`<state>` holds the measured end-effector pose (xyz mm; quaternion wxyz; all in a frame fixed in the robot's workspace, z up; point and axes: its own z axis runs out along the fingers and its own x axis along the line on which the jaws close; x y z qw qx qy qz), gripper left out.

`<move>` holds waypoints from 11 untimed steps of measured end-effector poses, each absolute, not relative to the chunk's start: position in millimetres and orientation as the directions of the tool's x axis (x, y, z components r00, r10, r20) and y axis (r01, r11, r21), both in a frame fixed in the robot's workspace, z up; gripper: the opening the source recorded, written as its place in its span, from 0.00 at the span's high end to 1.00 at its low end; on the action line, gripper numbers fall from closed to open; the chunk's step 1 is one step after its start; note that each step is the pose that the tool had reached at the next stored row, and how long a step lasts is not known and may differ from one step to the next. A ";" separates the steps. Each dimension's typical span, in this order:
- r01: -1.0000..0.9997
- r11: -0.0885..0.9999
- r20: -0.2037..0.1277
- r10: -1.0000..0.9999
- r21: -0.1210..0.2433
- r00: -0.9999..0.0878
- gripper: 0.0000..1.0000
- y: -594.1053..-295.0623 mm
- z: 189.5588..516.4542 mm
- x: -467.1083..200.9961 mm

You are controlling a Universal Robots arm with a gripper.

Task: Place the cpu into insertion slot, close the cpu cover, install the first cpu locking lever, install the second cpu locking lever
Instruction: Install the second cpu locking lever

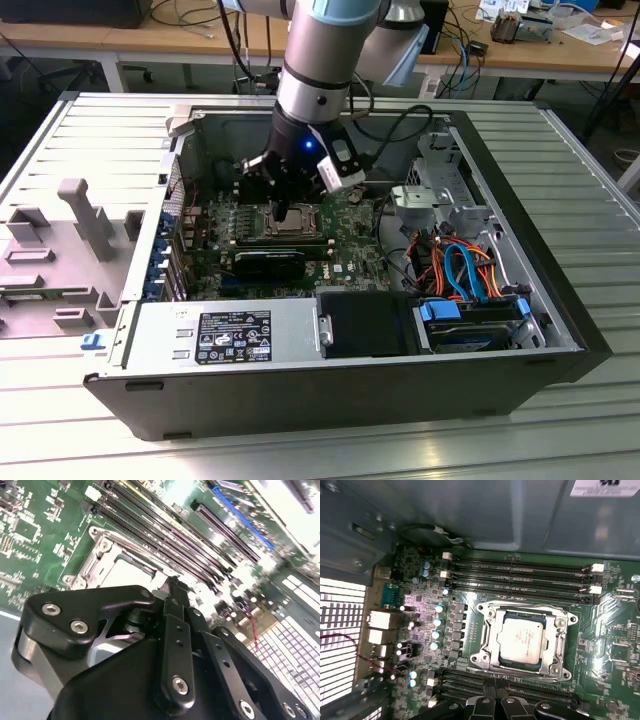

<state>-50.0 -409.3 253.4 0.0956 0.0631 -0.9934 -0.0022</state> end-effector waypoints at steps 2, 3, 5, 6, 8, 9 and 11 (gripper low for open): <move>-0.125 0.992 0.190 -0.126 0.016 -0.974 0.89 -409.3 260.0 -50.0; -0.125 0.992 0.190 -0.126 0.017 -0.974 0.89 -409.3 262.5 -50.0; -0.125 0.992 0.190 -0.126 0.016 -0.974 0.89 -409.3 271.1 -50.0; -0.125 0.992 0.190 -0.126 0.016 -0.974 0.89 -409.3 276.9 -49.9; -0.125 0.992 0.190 -0.126 0.017 -0.974 0.89 -409.3 282.0 -49.9; -0.125 0.992 0.190 -0.126 0.017 -0.974 0.89 -409.3 282.1 -49.9; -0.125 0.992 0.189 -0.126 0.017 -0.974 0.89 -409.3 282.2 -49.9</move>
